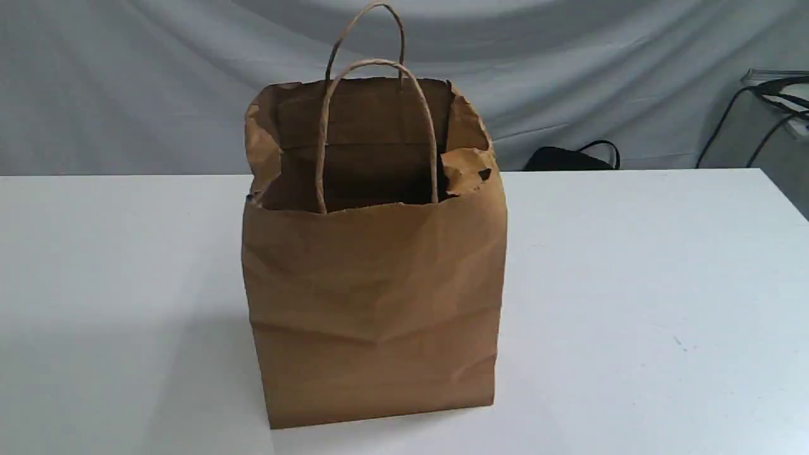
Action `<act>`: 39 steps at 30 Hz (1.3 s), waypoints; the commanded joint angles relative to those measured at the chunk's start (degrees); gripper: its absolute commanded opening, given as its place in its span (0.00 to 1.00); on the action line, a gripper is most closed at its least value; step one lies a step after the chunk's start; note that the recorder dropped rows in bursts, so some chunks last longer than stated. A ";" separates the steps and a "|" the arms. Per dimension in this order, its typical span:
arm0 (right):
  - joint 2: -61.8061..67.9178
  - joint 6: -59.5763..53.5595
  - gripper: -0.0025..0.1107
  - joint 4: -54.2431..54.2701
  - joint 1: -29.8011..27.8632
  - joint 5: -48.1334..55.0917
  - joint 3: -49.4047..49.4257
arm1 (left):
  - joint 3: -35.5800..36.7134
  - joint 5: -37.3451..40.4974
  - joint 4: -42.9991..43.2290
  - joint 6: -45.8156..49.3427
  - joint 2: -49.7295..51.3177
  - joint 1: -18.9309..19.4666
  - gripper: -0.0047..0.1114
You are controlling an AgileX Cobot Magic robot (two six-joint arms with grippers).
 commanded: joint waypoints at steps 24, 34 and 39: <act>-12.25 -4.42 0.02 -0.05 -14.53 -3.51 9.95 | 0.24 -0.80 -0.58 0.21 -1.79 0.15 0.04; -25.61 -4.42 0.02 1.64 -25.27 -7.32 21.76 | 0.24 -0.80 -0.58 0.21 -1.79 0.15 0.04; -26.64 -4.42 0.02 2.73 -26.67 -9.02 26.76 | 0.24 -0.81 -0.58 0.21 -1.94 0.15 0.04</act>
